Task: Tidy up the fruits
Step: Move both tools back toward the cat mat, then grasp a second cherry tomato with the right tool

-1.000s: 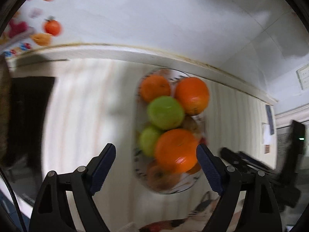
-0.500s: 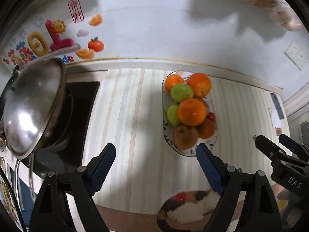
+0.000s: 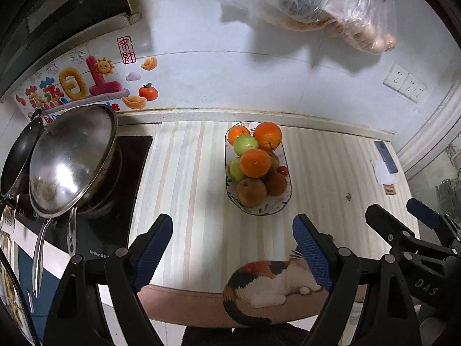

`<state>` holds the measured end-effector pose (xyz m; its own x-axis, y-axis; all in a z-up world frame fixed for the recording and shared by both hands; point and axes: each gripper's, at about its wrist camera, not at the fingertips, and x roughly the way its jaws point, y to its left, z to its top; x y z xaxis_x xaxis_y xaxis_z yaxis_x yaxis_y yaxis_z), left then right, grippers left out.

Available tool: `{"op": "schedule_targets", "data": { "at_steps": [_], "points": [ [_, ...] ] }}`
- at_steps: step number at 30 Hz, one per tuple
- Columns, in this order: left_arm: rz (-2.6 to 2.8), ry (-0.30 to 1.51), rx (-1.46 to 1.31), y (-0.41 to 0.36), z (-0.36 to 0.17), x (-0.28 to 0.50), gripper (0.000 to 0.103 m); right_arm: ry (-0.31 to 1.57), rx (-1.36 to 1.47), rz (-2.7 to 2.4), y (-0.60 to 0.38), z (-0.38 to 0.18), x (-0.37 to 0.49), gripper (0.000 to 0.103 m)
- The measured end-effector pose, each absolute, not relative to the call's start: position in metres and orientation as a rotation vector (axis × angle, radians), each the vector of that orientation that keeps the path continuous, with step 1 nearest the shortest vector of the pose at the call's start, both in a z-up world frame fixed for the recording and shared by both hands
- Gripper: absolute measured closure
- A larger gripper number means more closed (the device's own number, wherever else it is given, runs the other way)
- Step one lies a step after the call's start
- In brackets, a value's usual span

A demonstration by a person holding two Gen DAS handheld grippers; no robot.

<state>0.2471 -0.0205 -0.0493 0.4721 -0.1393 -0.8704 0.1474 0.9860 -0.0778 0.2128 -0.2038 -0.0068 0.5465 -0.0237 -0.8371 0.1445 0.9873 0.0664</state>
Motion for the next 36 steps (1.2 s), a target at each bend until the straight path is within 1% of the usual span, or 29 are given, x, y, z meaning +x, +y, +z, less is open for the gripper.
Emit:
{"op": "schedule_targets", "data": {
  "at_steps": [9, 14, 17, 18, 19, 21, 25, 30, 32, 33, 34, 35, 36],
  "points": [
    [-0.179, 1.040, 0.011, -0.019, -0.035, 0.227, 0.018, 0.929, 0.147, -0.096, -0.201, 0.023, 0.185, 0.005],
    [-0.172, 1.029, 0.009, -0.017, -0.032, 0.227, 0.018, 0.914, 0.154, -0.094, -0.198, 0.028, 0.184, 0.005],
    [-0.165, 1.041, 0.009, -0.014, -0.038, 0.231, 0.018, 0.930, 0.169, -0.083, -0.198, 0.023, 0.189, 0.005],
    [-0.166, 1.048, 0.007, -0.013, -0.041, 0.232, 0.017, 0.946, 0.169, -0.078, -0.197, 0.017, 0.192, 0.005],
    [-0.165, 1.057, 0.010, -0.012, -0.045, 0.233, 0.011, 0.969, 0.175, -0.067, -0.197, 0.010, 0.195, 0.005],
    [-0.154, 1.095, 0.029, -0.011, -0.060, 0.237, 0.006, 1.012, 0.190, -0.034, -0.196, -0.007, 0.203, 0.005],
    [-0.092, 1.174, 0.054, -0.001, -0.105, 0.245, 0.005, 1.146, 0.219, 0.047, -0.187, -0.065, 0.218, 0.005],
    [-0.021, 1.324, 0.058, 0.014, -0.176, 0.252, 0.005, 1.330, 0.244, 0.110, -0.173, -0.157, 0.231, 0.005],
    [0.000, 1.373, 0.062, 0.017, -0.200, 0.250, 0.005, 1.384, 0.278, 0.130, -0.171, -0.187, 0.233, 0.014],
    [0.010, 1.403, 0.058, 0.020, -0.214, 0.249, 0.005, 1.408, 0.295, 0.143, -0.169, -0.203, 0.233, 0.024],
    [0.018, 1.419, 0.055, 0.022, -0.223, 0.248, 0.005, 1.424, 0.304, 0.152, -0.166, -0.217, 0.233, 0.031],
    [0.033, 1.442, 0.055, 0.024, -0.235, 0.247, 0.005, 1.432, 0.303, 0.155, -0.164, -0.226, 0.232, 0.034],
    [0.041, 1.456, 0.053, 0.025, -0.243, 0.246, 0.005, 1.439, 0.304, 0.161, -0.162, -0.236, 0.233, 0.041]
  ]
}}
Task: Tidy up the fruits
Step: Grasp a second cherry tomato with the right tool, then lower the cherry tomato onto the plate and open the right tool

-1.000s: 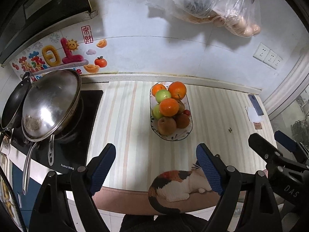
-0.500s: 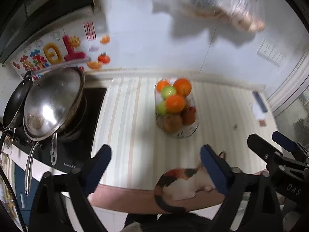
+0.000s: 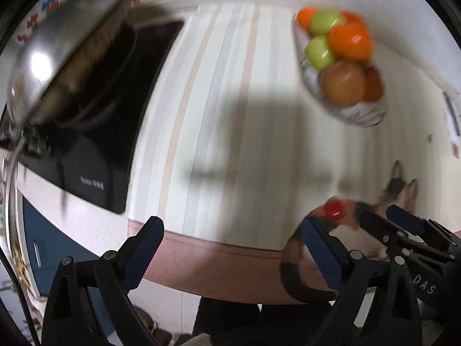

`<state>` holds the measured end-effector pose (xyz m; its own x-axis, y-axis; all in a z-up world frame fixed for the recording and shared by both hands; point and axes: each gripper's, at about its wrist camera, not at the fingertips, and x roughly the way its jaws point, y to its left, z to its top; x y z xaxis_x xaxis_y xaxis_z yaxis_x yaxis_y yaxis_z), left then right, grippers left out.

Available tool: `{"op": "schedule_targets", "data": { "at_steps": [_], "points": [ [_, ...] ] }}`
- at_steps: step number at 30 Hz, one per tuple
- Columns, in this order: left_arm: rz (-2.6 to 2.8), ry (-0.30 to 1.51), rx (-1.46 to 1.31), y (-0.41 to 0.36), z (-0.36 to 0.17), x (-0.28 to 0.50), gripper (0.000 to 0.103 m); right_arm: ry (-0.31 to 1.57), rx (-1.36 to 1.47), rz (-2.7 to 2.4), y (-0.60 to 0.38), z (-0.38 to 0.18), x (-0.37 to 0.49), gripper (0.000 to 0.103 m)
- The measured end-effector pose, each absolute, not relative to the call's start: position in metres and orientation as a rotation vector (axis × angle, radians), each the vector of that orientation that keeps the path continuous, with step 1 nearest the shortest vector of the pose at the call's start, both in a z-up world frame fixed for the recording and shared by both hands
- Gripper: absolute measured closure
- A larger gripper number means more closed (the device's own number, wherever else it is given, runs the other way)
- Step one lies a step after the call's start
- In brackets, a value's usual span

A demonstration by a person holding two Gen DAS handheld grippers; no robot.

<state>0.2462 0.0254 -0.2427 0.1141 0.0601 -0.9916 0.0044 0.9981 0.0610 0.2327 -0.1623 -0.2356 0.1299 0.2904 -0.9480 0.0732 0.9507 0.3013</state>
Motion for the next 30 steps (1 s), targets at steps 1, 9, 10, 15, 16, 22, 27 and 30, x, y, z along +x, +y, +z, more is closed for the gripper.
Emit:
{"op": "schedule_targets", "data": {
  "at_steps": [1, 9, 10, 15, 16, 22, 27, 30],
  "points": [
    [0.056, 1.469, 0.057, 0.027, -0.253, 0.245, 0.005, 1.442, 0.299, 0.167, -0.159, -0.244, 0.234, 0.046],
    [0.108, 1.507, 0.069, 0.038, -0.283, 0.249, 0.005, 1.496, 0.244, 0.202, -0.134, -0.291, 0.242, 0.062],
    [0.105, 1.510, 0.066, 0.038, -0.284, 0.249, 0.005, 1.502, 0.238, 0.202, -0.132, -0.294, 0.243, 0.070],
    [0.092, 1.505, 0.048, 0.037, -0.281, 0.254, 0.005, 1.470, 0.230, 0.213, -0.133, -0.292, 0.243, 0.074],
    [0.086, 1.500, 0.040, 0.035, -0.278, 0.257, 0.005, 1.445, 0.254, 0.205, -0.140, -0.285, 0.245, 0.074],
    [0.045, 1.422, -0.008, 0.018, -0.254, 0.285, 0.005, 1.304, 0.348, 0.122, -0.185, -0.244, 0.277, 0.074],
    [0.015, 1.360, -0.024, -0.003, -0.239, 0.314, 0.005, 1.236, 0.385, 0.067, -0.220, -0.228, 0.316, 0.074],
    [0.005, 1.333, 0.004, -0.015, -0.238, 0.331, 0.005, 1.249, 0.390, 0.062, -0.226, -0.233, 0.335, 0.074]
  ]
}}
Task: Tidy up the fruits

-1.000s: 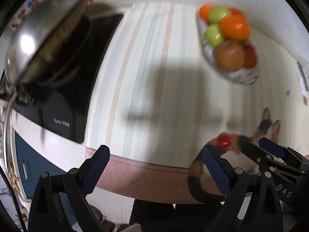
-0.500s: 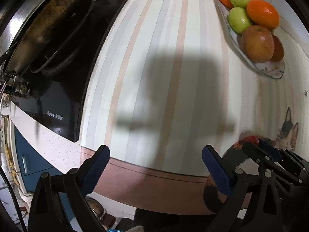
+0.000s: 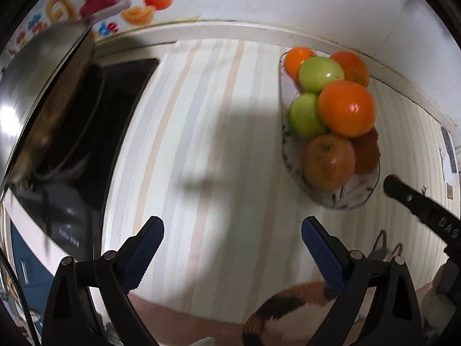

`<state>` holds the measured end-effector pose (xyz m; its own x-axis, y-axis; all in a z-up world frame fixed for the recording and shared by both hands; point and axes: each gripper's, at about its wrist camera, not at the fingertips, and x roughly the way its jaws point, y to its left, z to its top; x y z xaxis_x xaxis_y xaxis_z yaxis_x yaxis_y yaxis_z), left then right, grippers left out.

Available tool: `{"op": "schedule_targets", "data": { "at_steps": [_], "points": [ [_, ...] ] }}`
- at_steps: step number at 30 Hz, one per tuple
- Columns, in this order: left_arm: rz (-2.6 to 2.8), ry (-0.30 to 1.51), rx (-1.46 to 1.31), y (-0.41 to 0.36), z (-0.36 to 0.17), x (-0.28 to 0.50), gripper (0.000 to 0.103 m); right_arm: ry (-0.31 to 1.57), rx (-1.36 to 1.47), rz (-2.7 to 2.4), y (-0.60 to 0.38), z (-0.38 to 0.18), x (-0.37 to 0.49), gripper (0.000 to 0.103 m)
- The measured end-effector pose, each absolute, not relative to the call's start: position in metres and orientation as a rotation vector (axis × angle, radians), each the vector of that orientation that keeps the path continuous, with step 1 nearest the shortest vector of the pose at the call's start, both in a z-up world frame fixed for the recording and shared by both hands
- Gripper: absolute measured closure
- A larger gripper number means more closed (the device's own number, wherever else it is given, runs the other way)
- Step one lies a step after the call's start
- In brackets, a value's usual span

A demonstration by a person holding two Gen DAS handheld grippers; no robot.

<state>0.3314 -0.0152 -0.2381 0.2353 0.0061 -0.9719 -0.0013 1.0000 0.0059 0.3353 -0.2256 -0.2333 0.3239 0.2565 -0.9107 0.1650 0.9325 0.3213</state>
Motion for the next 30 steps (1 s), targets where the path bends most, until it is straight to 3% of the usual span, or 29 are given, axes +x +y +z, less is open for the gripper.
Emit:
{"op": "schedule_targets", "data": {
  "at_steps": [7, 8, 10, 15, 30],
  "points": [
    [-0.003, 1.372, 0.047, -0.025, -0.259, 0.343, 0.005, 1.317, 0.382, 0.058, -0.227, -0.265, 0.355, 0.071],
    [-0.003, 1.376, 0.045, -0.026, -0.260, 0.344, 0.005, 1.325, 0.391, 0.044, -0.228, -0.265, 0.355, 0.065],
    [-0.001, 1.377, 0.037, -0.026, -0.259, 0.345, 0.005, 1.302, 0.389, 0.025, -0.230, -0.260, 0.353, 0.027],
    [-0.006, 1.354, 0.011, -0.024, -0.245, 0.339, 0.005, 1.268, 0.265, -0.055, -0.232, -0.228, 0.340, 0.007],
    [-0.032, 1.136, -0.046, -0.024, -0.125, 0.275, 0.005, 1.054, 0.067, -0.051, -0.227, -0.082, 0.266, 0.003]
  ]
}}
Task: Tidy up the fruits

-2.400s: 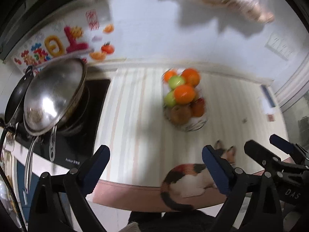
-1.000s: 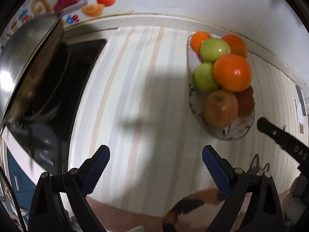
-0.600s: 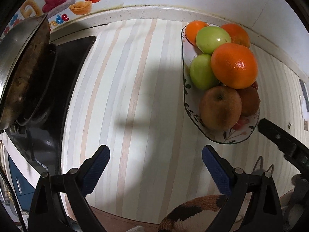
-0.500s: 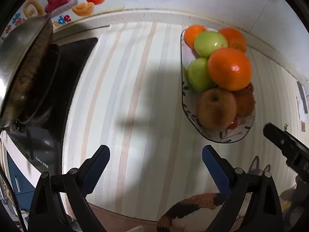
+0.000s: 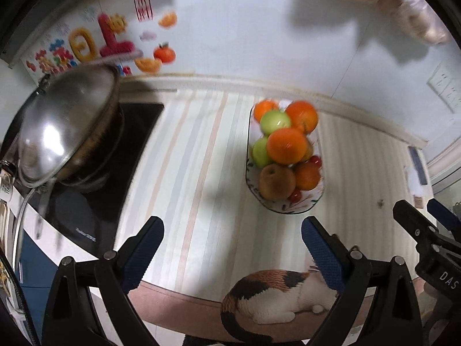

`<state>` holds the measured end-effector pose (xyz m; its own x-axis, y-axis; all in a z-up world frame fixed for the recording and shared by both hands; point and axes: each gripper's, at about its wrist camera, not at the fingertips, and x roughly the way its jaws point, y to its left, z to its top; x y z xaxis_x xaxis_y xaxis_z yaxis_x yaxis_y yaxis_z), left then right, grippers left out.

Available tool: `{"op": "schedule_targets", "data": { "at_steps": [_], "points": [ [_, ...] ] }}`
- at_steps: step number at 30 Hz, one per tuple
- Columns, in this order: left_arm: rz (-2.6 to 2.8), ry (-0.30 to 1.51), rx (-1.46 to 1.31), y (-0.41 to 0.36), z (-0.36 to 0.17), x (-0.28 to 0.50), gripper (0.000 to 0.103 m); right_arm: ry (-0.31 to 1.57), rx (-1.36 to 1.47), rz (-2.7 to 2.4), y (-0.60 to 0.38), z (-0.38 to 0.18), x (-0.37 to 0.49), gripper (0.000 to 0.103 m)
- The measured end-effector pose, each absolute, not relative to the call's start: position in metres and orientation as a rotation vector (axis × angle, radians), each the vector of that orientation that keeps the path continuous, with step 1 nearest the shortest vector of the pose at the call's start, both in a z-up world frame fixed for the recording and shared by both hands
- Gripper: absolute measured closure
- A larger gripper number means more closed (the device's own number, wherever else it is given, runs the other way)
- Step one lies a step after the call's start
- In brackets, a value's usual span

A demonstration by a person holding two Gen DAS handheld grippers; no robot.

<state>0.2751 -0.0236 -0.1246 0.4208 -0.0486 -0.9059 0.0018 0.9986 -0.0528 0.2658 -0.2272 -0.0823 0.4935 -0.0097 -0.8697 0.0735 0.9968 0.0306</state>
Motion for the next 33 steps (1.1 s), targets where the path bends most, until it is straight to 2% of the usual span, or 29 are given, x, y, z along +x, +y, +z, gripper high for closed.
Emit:
{"op": "schedule_targets", "data": {
  "at_steps": [9, 21, 33],
  "points": [
    [-0.091, 1.018, -0.019, -0.011, -0.064, 0.224, 0.005, 0.976, 0.085, -0.088, -0.214, -0.021, 0.200, 0.003],
    [-0.177, 0.942, -0.008, 0.016, -0.012, 0.139, 0.005, 0.857, 0.097, -0.155, -0.176, 0.060, 0.081, 0.003],
    [-0.152, 0.886, -0.018, 0.031, 0.013, 0.085, 0.005, 0.807, 0.086, -0.146, -0.155, 0.085, 0.012, 0.002]
  ]
}}
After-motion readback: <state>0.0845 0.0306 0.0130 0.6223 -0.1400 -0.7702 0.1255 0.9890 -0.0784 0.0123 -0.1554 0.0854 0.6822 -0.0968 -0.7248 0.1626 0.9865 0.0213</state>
